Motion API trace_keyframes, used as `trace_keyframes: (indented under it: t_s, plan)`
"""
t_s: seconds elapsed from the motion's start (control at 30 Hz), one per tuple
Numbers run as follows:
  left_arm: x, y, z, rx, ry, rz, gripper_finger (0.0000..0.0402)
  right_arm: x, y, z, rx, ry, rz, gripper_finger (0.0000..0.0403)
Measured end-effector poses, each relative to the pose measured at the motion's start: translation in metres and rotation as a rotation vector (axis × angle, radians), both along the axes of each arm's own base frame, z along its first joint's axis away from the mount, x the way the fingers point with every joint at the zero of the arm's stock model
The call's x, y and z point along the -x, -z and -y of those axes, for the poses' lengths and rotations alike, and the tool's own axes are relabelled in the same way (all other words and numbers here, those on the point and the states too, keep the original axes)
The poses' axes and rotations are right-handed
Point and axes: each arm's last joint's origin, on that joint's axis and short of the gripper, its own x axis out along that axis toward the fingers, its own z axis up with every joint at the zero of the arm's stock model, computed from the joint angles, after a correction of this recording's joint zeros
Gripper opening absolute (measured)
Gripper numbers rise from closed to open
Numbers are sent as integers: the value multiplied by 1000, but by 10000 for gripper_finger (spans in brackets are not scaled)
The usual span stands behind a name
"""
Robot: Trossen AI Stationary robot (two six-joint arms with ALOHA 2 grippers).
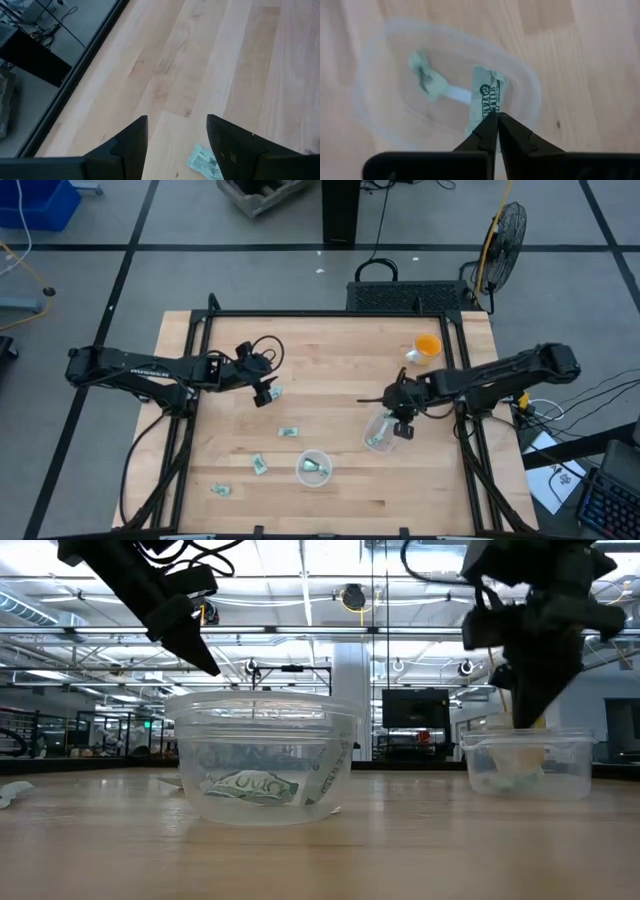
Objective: Pick and place items into bin
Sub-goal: Put the Stevia packet into the right transparent bin, then put the Stevia packet into the left transparent bin
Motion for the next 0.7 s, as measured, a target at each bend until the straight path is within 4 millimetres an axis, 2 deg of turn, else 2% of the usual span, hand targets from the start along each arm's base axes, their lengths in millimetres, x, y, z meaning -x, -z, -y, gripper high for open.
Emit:
trace_keyframes:
  t_s: [0.2, 0.4, 0.47, 0.6, 0.7]
  plan:
    - [0, 0, 0, -7, 5, -2, 209, 0, 8, 0, 21, -34, -58, 56]
    - [0, 0, 1, 24, 14, 7, 209, -5, 4, 3, 25, -37, -15, 99]
    - [0, 0, 2, 76, 2, 23, 209, -11, -3, 3, 26, -47, 66, 106]
    - [-1, 5, 3, 169, -53, 26, 209, -26, -20, 1, 81, -175, 311, 111]
    - [1, 18, 3, 201, -86, 7, 209, -36, -34, 1, 176, -267, 493, 109]
